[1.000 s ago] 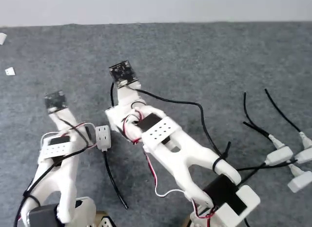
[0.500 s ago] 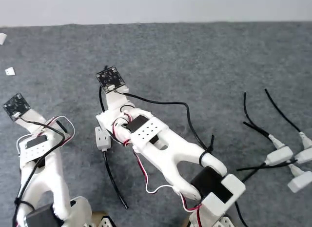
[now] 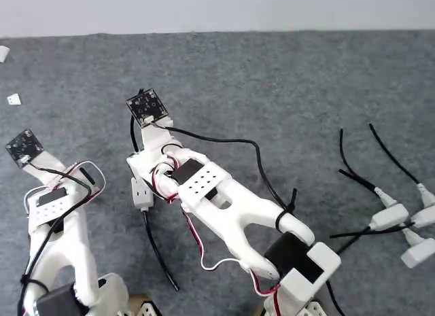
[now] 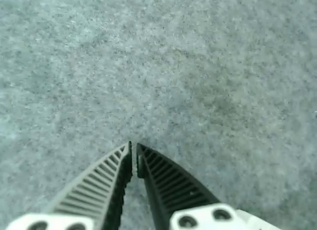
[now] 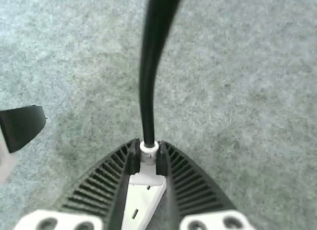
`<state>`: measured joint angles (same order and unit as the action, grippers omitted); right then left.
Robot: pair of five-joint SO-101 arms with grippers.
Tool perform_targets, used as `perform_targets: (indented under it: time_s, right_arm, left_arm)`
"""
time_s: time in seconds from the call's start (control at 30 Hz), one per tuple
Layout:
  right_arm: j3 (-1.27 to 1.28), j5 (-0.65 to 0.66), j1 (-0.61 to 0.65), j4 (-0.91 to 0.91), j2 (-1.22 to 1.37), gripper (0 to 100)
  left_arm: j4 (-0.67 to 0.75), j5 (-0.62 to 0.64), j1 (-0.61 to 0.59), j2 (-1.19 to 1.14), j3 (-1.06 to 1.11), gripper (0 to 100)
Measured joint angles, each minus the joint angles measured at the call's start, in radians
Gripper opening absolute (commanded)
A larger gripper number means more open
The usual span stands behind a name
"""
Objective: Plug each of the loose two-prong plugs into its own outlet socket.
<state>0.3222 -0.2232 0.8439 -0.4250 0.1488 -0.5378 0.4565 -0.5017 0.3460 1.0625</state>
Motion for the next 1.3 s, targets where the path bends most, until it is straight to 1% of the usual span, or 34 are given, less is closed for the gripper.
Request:
perform_targets:
  time_s: [0.13, 0.6, 0.7, 0.8, 0.87, 0.97, 1.03, 1.07, 1.2, 1.3]
  right_arm:
    - [0.0, 0.0, 0.018, 0.0, 0.009, 0.8]
    - [-0.014, 0.0, 0.012, 0.014, 0.06, 0.8]
    - [-0.014, 0.023, 0.005, 0.002, 0.06, 0.8]
    - [-0.012, 0.098, -0.015, -0.118, 0.012, 0.8]
    - [-0.011, 0.158, -0.028, -0.241, -0.035, 0.8]
    - [-0.012, 0.186, -0.074, -0.457, -0.115, 0.8]
    - [0.005, 0.187, -0.129, -0.578, -0.144, 0.8]
    - [0.026, 0.19, -0.164, -0.603, -0.152, 0.8]
    - [0.115, 0.192, -0.301, -0.594, -0.153, 1.3]
    - [0.14, 0.193, -0.345, -0.586, -0.153, 1.3]
  left_arm:
    - [0.0, 0.0, -0.015, 0.0, 0.0, 1]
    - [0.037, 0.0, -0.014, 0.0, 0.0, 1]
    - [0.035, -0.011, -0.009, 0.0, 0.0, 1]
    - [-0.002, -0.11, 0.055, 0.0, 0.0, 1]
    - [-0.029, -0.155, 0.078, 0.0, 0.0, 1]
    - [-0.04, -0.172, 0.083, 0.0, 0.0, 1]
    - [-0.04, -0.172, 0.084, 0.0, 0.0, 1]
    - [-0.04, -0.172, 0.084, 0.0, 0.0, 1]
    - [-0.04, -0.172, 0.084, 0.0, 0.0, 1]
    - [-0.04, -0.172, 0.084, 0.0, 0.0, 1]
